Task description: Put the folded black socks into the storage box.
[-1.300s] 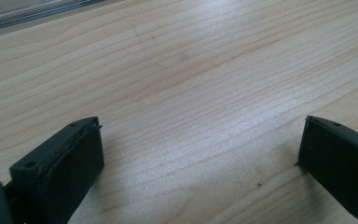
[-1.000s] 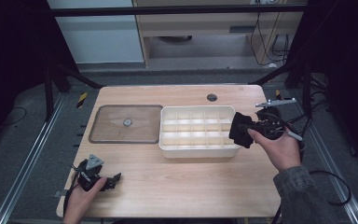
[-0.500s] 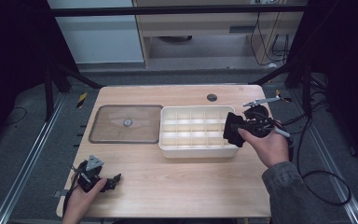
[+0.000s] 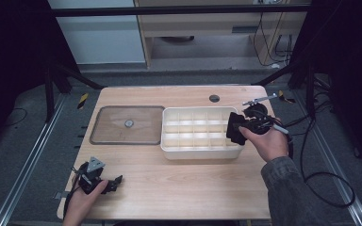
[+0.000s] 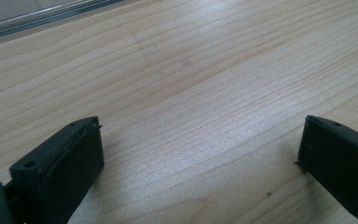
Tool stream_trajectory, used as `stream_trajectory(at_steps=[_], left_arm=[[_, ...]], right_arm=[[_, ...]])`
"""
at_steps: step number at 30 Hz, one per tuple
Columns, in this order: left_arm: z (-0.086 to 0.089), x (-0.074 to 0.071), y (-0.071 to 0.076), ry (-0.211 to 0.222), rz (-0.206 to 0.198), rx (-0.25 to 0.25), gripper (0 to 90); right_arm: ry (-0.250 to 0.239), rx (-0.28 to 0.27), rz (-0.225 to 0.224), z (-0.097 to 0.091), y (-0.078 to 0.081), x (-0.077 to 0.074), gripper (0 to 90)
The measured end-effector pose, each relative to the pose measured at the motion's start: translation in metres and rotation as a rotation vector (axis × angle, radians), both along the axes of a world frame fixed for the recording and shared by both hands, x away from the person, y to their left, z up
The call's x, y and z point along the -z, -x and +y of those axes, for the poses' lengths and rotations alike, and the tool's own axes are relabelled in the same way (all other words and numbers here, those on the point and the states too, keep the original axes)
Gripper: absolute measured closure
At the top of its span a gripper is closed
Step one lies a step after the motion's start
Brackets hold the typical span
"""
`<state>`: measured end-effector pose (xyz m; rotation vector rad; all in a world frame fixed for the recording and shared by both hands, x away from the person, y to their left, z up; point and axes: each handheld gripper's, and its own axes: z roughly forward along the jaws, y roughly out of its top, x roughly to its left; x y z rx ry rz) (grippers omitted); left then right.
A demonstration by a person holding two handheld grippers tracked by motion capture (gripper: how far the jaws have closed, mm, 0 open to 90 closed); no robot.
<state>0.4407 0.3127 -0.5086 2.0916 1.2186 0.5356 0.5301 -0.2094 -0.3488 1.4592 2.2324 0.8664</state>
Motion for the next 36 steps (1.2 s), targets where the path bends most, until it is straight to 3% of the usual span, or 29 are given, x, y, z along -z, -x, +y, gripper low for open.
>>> stream_trajectory(at_steps=[4,8,13,16,18,25,36], left_arm=[[0.0,0.0,0.0,-0.002,0.001,-0.001,0.0],[0.0,0.0,0.001,0.0,0.0,-0.002,0.0],[0.0,0.0,0.001,0.0,-0.001,-0.003,0.0],[0.0,0.0,0.001,0.001,0.0,-0.003,0.0],[0.0,0.0,0.001,0.0,0.0,-0.002,0.0],[-0.001,0.0,0.001,-0.001,-0.001,-0.002,0.0],[-0.001,0.0,0.001,0.0,-0.001,-0.003,0.0]], right_arm=[[0.029,0.005,0.007,0.001,-0.003,0.005,65.6],[0.016,0.015,0.009,0.002,-0.008,0.014,65.5],[0.041,0.023,0.028,0.002,-0.018,0.029,65.5],[0.024,0.021,0.041,0.002,-0.021,0.036,65.6],[0.044,0.023,0.041,0.004,-0.022,0.039,65.5],[0.095,0.013,0.036,0.01,-0.023,0.045,65.5],[0.133,0.01,0.045,0.012,-0.026,0.05,65.6]])
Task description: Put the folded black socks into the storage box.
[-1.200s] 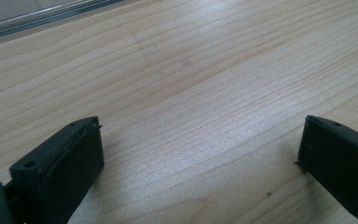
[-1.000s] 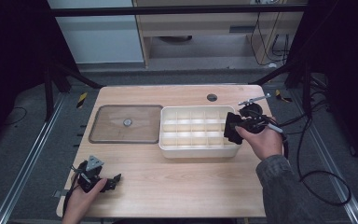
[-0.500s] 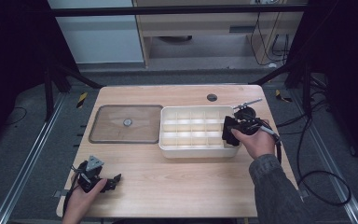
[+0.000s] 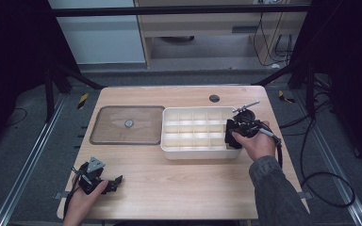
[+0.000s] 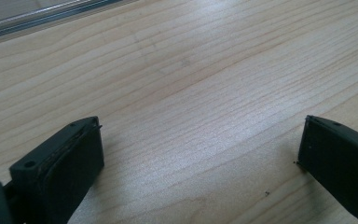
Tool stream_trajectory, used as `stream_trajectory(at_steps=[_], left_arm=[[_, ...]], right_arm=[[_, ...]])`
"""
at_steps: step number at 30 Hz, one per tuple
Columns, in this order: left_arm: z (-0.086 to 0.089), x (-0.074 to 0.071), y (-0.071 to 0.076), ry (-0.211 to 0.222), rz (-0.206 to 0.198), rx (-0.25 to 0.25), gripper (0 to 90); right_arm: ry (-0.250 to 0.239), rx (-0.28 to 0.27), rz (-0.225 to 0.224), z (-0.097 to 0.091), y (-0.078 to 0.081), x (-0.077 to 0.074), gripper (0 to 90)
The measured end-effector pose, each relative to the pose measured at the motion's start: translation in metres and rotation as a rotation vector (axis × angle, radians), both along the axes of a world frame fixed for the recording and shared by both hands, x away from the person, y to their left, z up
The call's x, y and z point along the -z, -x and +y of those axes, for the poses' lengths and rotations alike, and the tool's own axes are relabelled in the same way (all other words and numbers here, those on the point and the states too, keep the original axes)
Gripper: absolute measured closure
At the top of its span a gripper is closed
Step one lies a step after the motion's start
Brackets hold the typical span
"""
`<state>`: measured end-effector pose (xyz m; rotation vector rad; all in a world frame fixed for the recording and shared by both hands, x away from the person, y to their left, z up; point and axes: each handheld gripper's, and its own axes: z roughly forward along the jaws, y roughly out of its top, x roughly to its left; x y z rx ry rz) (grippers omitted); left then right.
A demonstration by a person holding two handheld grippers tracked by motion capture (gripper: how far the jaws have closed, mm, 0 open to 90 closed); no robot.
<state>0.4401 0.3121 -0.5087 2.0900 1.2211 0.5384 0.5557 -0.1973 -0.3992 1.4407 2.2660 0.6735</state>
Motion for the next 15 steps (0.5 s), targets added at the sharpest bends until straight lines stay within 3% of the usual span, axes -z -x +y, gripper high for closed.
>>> stream_trajectory(at_steps=[15], left_arm=[[0.0,0.0,0.0,-0.001,0.0,0.001,0.0]], right_arm=[[0.031,-0.014,0.032,0.008,0.003,0.012,65.8]])
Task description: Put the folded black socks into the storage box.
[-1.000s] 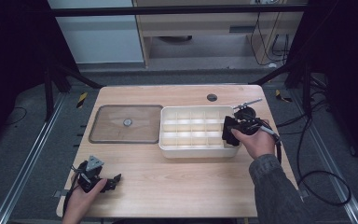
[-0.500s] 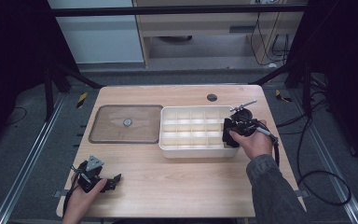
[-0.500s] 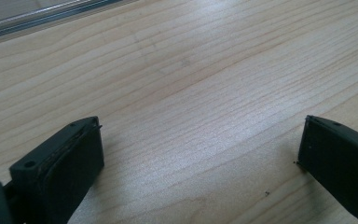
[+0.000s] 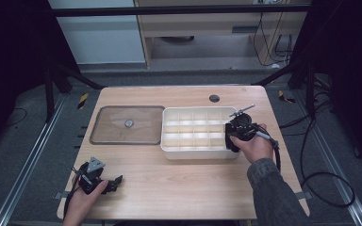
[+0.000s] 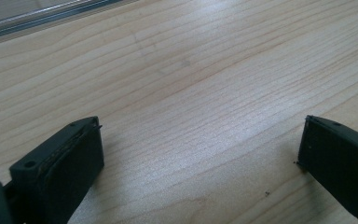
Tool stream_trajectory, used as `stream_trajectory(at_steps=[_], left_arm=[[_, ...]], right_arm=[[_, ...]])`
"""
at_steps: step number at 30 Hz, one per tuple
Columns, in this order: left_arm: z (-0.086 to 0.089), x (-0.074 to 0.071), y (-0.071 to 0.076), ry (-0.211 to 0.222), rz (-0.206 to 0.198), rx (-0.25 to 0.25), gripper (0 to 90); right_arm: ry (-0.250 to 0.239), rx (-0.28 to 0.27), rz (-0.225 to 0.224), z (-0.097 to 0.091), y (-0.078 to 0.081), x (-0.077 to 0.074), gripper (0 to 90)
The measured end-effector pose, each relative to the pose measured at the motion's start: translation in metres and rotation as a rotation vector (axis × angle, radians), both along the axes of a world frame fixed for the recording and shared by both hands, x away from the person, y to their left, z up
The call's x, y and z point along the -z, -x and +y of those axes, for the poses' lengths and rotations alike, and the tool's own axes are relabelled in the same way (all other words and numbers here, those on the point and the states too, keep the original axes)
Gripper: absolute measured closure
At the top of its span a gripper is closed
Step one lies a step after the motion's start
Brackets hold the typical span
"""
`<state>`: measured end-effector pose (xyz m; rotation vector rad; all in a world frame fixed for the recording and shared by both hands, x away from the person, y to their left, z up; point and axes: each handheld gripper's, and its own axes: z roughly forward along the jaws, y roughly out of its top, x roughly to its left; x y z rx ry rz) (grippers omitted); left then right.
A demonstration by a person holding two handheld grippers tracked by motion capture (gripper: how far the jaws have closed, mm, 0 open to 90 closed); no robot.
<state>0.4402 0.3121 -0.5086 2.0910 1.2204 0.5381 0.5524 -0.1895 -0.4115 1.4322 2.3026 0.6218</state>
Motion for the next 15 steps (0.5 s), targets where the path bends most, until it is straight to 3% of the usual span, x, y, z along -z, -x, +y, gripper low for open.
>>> stream_trajectory(at_steps=[15], left_arm=[[-0.0001,0.0,-0.0002,0.001,0.0,0.0,0.0]], right_arm=[[-0.022,0.02,0.053,-0.0003,0.0008,0.0084,66.5]])
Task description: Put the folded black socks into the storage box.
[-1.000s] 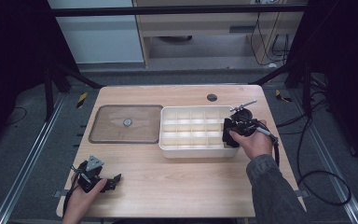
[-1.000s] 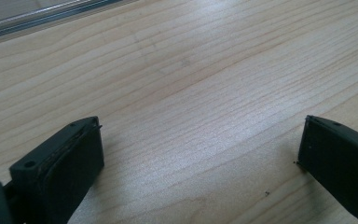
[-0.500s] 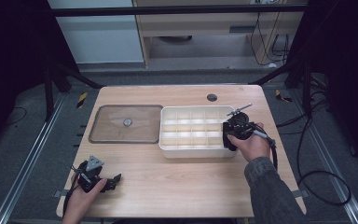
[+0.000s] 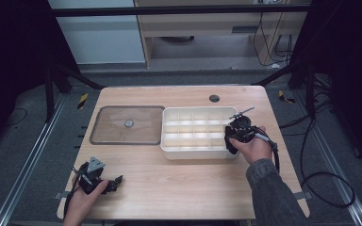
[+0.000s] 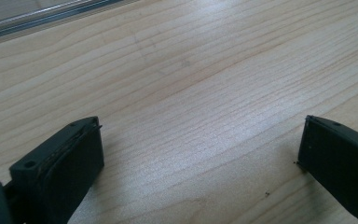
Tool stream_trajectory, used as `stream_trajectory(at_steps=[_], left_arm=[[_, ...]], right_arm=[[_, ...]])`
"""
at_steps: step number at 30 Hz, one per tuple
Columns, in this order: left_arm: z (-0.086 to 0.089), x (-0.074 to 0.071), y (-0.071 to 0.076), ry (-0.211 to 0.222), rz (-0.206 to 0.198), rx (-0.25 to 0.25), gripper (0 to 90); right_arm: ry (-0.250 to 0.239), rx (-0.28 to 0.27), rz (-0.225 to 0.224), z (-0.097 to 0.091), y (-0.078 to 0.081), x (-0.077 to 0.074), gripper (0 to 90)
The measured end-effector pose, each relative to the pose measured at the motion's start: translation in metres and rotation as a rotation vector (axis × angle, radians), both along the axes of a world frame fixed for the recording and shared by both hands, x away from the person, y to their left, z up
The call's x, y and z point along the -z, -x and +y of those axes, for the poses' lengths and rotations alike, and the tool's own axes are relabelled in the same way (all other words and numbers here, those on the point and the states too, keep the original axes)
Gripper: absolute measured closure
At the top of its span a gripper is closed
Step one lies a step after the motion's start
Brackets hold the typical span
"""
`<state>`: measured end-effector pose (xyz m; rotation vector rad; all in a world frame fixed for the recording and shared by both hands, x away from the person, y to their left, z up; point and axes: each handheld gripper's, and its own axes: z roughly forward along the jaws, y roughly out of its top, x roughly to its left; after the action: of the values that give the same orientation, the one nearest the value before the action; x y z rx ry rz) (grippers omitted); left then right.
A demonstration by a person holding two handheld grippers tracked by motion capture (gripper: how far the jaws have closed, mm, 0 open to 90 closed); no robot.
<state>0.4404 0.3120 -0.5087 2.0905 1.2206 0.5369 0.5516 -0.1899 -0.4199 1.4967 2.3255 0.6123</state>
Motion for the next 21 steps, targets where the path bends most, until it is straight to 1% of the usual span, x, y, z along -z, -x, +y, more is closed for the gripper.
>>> stream_trajectory(at_steps=[6,12,14,17,21], left_arm=[[0.0,0.0,0.0,0.0,0.0,0.0,0.0],[-0.0006,0.0003,0.0,0.005,-0.001,-0.005,0.0],[-0.0004,0.0001,-0.0001,0.003,0.001,-0.002,0.0],[-0.0004,0.0001,-0.0001,0.003,0.001,-0.002,0.0],[-0.0004,0.0001,-0.0001,0.003,0.001,-0.002,0.0]], right_arm=[[-0.028,0.017,0.028,-0.0024,0.0006,0.0042,66.6],[-0.014,0.013,0.035,-0.0015,0.0011,0.0056,66.5],[-0.008,0.02,0.04,0.0008,0.0022,0.0068,66.5],[-0.006,0.013,0.036,0.0002,0.0028,0.0068,65.9],[-0.008,-0.002,0.013,-0.0002,0.0042,0.0053,63.0]])
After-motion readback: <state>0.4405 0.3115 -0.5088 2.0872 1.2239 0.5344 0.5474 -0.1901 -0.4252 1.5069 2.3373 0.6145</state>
